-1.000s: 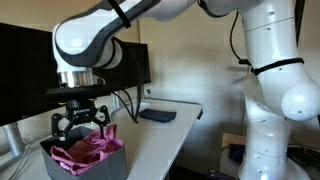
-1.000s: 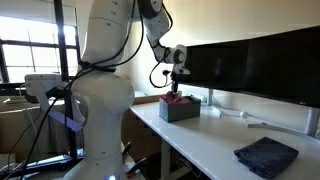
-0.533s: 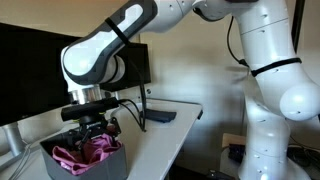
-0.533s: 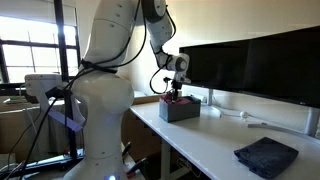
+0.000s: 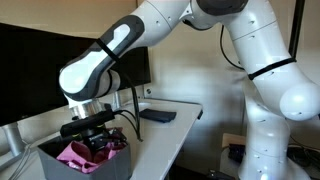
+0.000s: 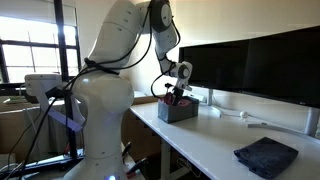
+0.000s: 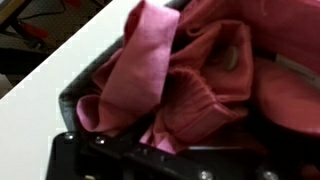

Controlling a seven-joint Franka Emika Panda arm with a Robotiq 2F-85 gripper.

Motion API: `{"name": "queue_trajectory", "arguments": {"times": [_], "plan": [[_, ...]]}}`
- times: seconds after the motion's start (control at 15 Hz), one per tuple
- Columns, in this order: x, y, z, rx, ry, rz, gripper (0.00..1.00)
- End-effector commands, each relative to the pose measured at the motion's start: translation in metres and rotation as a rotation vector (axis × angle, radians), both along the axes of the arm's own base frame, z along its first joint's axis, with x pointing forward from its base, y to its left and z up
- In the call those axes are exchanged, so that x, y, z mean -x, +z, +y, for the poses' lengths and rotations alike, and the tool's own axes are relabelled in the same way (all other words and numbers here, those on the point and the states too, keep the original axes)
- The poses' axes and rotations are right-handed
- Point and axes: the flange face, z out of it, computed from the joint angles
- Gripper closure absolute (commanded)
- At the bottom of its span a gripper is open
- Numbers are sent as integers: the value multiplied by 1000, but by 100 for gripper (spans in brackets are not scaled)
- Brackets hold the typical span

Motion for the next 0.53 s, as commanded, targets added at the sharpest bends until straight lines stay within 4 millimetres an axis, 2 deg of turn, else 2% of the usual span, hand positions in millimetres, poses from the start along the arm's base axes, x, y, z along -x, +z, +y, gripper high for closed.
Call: {"name": "queue_trajectory", "arguments": {"times": [0.0,0.13,0.47], "plan": [[0,-49,8,37,-18,72,0],[-5,-45,12,44,-15,79,0],[-14,11,22,35,26,-42,0]]}}
